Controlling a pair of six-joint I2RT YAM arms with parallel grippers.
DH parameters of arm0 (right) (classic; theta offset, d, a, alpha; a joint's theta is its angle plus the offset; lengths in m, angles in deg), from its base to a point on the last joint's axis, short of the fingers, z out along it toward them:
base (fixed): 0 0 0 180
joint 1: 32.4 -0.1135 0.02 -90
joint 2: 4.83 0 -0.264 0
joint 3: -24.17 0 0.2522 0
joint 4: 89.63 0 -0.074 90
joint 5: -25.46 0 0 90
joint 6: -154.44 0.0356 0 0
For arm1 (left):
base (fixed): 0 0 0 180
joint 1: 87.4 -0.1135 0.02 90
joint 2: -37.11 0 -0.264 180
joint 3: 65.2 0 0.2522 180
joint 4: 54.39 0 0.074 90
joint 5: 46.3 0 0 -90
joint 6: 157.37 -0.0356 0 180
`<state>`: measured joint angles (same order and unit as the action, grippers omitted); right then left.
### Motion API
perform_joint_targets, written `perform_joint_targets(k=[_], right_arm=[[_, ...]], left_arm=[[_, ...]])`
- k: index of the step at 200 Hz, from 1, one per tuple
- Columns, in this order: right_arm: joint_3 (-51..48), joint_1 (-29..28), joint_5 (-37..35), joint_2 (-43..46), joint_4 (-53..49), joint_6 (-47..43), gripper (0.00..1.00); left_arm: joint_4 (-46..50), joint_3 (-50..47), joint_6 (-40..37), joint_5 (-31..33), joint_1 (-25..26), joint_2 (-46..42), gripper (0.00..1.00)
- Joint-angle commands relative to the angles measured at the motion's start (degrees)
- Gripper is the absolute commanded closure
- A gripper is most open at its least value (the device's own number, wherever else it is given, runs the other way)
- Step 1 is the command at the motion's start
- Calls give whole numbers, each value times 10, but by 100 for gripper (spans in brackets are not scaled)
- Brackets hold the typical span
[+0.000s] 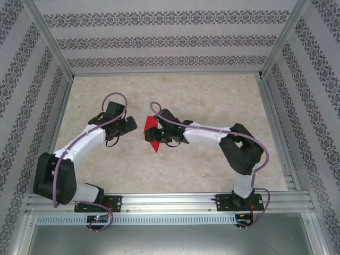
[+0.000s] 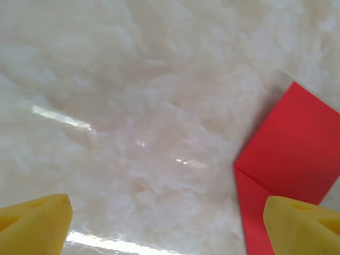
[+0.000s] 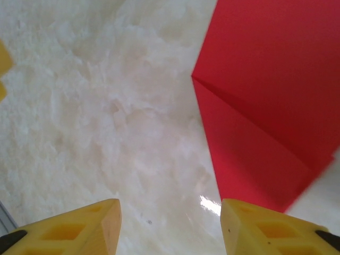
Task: Fold a paper plane with a square sheet of paper (pick it up from the middle)
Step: Rotate the paper at the center of the table.
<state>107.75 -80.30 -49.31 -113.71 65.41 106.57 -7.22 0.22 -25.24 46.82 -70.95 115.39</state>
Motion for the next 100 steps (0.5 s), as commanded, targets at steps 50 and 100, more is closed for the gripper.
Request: perform_joint_targets(k=[50, 100], right_arm=[[92, 3, 24, -88, -153, -70, 47], [90, 35, -30, -77, -347, -295, 47]], left_arm=[[-26, -29, -1, 0, -17, -18, 5], [-27, -27, -9, -9, -17, -18, 5]])
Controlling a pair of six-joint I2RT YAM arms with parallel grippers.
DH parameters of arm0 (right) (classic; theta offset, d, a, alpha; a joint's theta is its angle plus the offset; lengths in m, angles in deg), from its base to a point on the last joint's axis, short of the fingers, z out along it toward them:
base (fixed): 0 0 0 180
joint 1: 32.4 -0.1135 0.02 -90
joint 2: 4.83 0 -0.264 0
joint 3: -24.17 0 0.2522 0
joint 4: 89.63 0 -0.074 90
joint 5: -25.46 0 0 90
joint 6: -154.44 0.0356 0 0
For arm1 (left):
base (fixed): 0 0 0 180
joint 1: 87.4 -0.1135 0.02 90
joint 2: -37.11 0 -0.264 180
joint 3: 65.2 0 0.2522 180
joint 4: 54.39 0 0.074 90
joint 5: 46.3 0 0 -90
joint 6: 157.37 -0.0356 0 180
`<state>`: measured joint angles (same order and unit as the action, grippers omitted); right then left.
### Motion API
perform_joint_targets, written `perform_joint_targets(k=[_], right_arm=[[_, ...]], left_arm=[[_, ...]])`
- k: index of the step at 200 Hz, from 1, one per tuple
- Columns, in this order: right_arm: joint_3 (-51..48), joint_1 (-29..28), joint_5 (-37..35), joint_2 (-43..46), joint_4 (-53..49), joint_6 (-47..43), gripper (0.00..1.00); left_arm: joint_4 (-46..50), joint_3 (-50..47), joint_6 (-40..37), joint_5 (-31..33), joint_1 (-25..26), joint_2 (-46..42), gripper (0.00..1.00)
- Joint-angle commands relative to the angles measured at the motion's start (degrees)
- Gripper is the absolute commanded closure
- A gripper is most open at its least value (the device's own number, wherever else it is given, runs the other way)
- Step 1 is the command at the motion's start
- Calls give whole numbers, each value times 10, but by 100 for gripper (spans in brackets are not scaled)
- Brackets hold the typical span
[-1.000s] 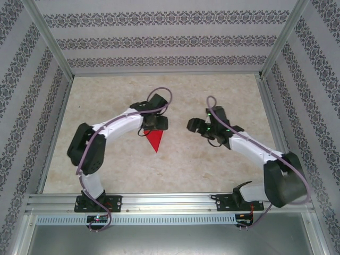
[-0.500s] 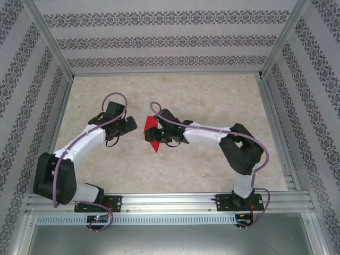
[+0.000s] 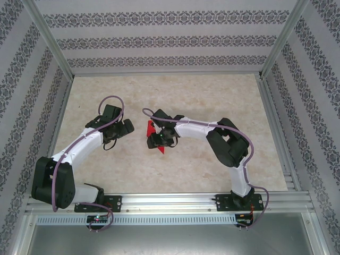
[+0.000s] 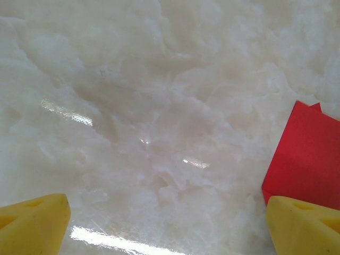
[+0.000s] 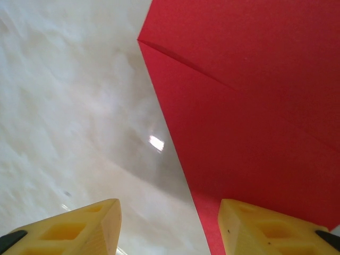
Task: Fold a paper plane with a square sheet of paper (pick it up from the middle)
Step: Rotate the paper at the center of the table.
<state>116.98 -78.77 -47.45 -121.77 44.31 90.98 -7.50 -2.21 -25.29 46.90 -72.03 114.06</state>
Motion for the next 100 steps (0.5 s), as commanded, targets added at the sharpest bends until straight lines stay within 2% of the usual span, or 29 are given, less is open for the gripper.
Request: perform_joint_targets(k=[1, 21, 45, 73, 100], right_arm=[[-3, 21, -50, 4, -137, -142, 47], [-23, 48, -80, 28, -169, -179, 46], [-33, 72, -111, 73, -158, -168, 46], [-63, 74, -111, 147, -72, -96, 44], [-103, 74, -111, 175, 20, 8, 43]], left_arm=[[-25, -3, -9, -10, -7, -6, 5], [-28, -3, -9, -19, -6, -6, 5], [-32, -3, -12, -31, -7, -5, 5], [-42, -6, -23, -56, -6, -6, 5], [-89, -30, -19, -116, -4, -11, 5]])
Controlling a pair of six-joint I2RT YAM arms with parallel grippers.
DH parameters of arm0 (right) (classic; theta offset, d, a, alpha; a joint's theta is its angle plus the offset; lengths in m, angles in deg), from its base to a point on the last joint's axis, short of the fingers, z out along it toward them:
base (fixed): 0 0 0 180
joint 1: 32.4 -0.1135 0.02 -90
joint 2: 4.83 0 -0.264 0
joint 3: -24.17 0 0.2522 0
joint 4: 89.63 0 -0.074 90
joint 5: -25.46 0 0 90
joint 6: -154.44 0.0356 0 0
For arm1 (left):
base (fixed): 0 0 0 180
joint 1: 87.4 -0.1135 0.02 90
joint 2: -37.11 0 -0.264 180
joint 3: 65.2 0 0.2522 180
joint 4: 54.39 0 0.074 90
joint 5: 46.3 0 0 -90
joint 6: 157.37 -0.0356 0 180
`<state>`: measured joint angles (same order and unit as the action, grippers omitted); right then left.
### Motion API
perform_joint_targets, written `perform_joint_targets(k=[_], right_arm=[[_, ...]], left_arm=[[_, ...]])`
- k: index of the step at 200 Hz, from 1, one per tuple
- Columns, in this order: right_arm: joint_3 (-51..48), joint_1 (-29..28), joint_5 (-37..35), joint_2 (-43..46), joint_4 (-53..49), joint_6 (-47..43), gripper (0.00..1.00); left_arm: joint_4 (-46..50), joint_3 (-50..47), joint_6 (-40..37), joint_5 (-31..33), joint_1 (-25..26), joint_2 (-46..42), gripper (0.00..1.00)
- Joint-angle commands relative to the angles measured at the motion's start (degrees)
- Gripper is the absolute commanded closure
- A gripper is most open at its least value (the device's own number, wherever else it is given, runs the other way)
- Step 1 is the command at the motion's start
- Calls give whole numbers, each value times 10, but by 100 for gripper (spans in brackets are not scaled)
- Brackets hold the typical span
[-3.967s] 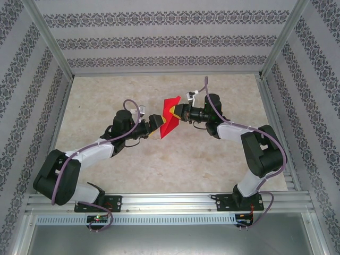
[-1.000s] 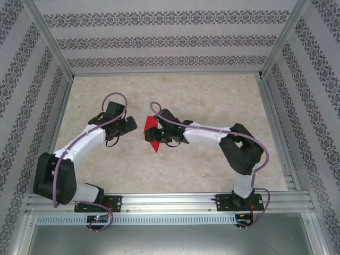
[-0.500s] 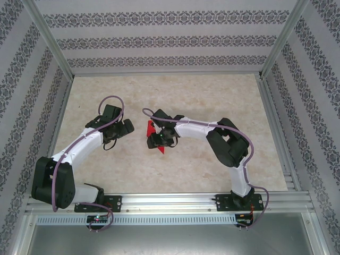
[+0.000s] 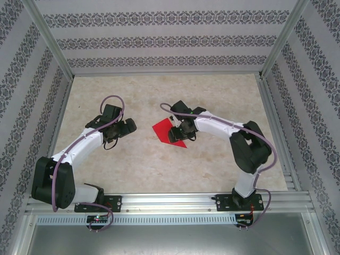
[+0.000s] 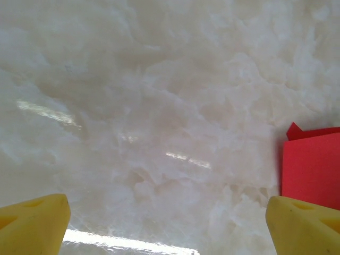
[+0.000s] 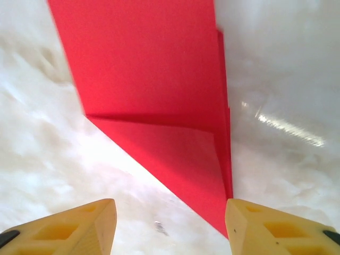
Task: Fold a paper plane with a square sheet of paper (pick it up from the middle)
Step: Rotate the paper at the center of the table, then fold the wing for the fifth time at the center of the table.
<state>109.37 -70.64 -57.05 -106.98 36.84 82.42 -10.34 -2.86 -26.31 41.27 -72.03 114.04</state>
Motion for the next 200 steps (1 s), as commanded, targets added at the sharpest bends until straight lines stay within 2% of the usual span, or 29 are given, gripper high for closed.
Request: perform_joint_targets(k=[1, 34, 78, 123, 154, 200], right_arm=[[-28, -6, -15, 27, 98, 96, 43], [-46, -6, 7, 11, 158, 164, 46], [-59, 0, 15, -20, 195, 177, 48], [-71, 11, 35, -49, 216, 186, 49], [-98, 25, 59, -52, 241, 196, 49], [-142, 57, 107, -49, 285, 214, 49]], left_arm=[[-62, -25, -9, -63, -4, -11, 5], [-104, -48, 8, -112, 8, -15, 6], [-224, -89, 82, -195, 29, -10, 5], [-287, -96, 129, -234, 54, 25, 7], [-327, -95, 157, -256, 79, 60, 14], [-335, -65, 179, -259, 116, 116, 24]])
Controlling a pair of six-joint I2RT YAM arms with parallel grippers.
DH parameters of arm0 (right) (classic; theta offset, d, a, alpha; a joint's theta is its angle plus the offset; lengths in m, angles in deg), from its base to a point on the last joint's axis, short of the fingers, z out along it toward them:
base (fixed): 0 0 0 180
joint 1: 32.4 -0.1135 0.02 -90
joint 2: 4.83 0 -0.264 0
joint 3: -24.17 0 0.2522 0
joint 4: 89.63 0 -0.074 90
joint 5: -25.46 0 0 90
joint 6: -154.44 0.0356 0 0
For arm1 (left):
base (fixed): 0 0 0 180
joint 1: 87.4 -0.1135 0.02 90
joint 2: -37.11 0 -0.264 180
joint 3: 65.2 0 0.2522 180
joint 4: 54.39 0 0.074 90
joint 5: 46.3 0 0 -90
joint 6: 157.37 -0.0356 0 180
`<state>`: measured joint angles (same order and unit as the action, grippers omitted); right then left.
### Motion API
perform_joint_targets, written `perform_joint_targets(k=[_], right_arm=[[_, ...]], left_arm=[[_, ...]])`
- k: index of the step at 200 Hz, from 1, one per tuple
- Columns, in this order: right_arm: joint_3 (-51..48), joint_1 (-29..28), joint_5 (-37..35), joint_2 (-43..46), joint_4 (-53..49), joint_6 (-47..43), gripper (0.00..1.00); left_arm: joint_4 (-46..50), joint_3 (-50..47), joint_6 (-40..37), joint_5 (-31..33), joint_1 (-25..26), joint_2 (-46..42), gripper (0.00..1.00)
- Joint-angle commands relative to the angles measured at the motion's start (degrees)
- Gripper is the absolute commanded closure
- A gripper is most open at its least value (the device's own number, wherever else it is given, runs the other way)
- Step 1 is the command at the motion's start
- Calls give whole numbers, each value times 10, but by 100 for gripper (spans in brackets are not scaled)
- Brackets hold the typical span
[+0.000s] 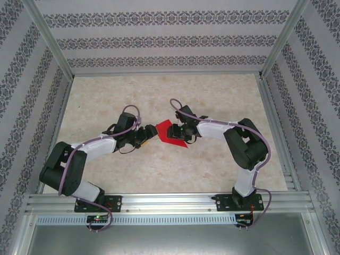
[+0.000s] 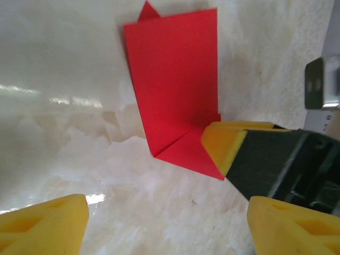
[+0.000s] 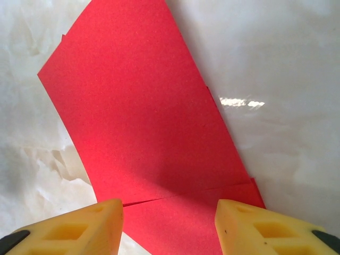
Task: Fold a paper plane with a square sheet of paper (pick it up from the middle)
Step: Fold the wing for the fifth time at the center of the table.
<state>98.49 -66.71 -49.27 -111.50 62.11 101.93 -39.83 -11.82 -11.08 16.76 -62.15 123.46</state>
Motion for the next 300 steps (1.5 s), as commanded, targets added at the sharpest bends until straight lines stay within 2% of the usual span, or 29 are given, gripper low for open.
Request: perform_joint_targets(k=[1, 56, 121, 162, 240, 300], right_arm=[[-34, 18, 33, -4, 34, 19, 49], [-81, 58, 113, -8, 113, 62, 49], [-109, 79, 157, -11, 162, 84, 49], [-119, 89, 167, -12, 175, 87, 49], [-128, 98, 179, -14, 190, 91, 49], [-136, 105, 192, -11, 208, 95, 49]], left_arm=[[-41, 25, 28, -13, 18, 23, 24], [-65, 58, 62, -15, 52, 83, 31], [-66, 86, 85, -5, 70, 128, 35], [-57, 97, 94, 7, 74, 142, 40], [-62, 109, 103, 15, 75, 159, 40], [-94, 118, 112, 16, 75, 173, 49]])
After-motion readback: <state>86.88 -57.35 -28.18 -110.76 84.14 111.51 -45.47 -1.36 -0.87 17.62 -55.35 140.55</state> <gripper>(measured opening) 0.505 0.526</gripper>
